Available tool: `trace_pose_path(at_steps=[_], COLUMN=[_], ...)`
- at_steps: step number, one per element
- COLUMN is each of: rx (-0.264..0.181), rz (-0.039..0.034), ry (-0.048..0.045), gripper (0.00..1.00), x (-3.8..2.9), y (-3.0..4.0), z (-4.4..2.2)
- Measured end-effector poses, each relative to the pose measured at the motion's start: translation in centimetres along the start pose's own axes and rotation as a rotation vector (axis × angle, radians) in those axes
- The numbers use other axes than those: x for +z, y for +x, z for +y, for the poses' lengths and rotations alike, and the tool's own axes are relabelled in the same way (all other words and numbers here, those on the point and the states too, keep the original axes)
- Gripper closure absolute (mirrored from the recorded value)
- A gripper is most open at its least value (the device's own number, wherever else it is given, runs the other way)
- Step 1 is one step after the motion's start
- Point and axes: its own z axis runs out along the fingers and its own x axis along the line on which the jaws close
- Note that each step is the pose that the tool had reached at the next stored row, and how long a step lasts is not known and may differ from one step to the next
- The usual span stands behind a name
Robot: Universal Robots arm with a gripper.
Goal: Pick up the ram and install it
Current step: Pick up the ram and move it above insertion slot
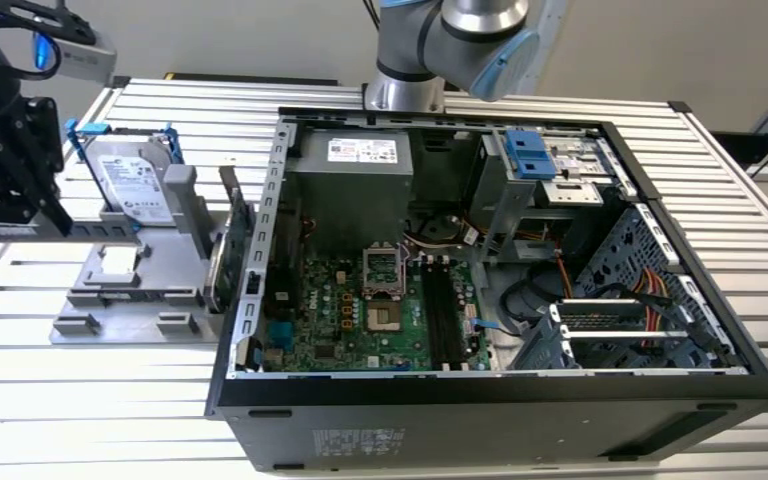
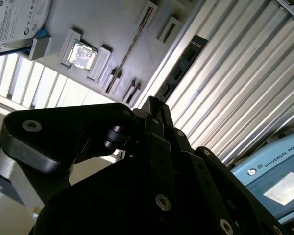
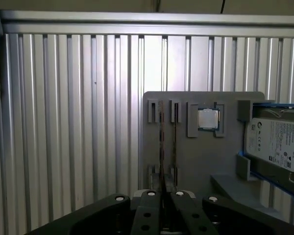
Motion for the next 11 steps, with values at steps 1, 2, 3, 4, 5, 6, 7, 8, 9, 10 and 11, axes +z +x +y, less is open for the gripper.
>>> trace_pose_path(at_steps=[1, 2, 3, 4, 5, 6, 7, 8, 9, 10, 11], rx=[0.000, 0.000, 0.000, 0.000, 0.000, 0.000, 0.000, 0.000, 0.000, 0.000, 0.001], rz=[0.0000, -0.0001, -0.0002, -0.0001, 0.0000, -0.0001, -0.0001, -0.0001, 0.0000, -0.0001, -0.0002], ry=[0.0000, 0.0001, 0.0001, 0.0001, 0.0000, 0.0000, 0.0001, 0.0001, 0.0001, 0.0001, 0.0005], gripper=[1.00, 1.00, 1.00, 1.00, 1.00, 1.00, 1.00, 1.00, 1.00, 1.00, 1.00], x=[-0.08, -0.14, -0.21, -0.30, -0.41, -0.51, -0.59, -0.65, -0.75, -0.79, -0.82], y=[0.00, 0.00, -0.01, -0.01, -0.01, -0.01, -0.01, -0.02, -0.02, -0.03, -0.06], z=[0.00, 0.00, 0.00, 0.00, -0.01, -0.01, -0.01, 0.00, -0.01, 0.00, 0.05])
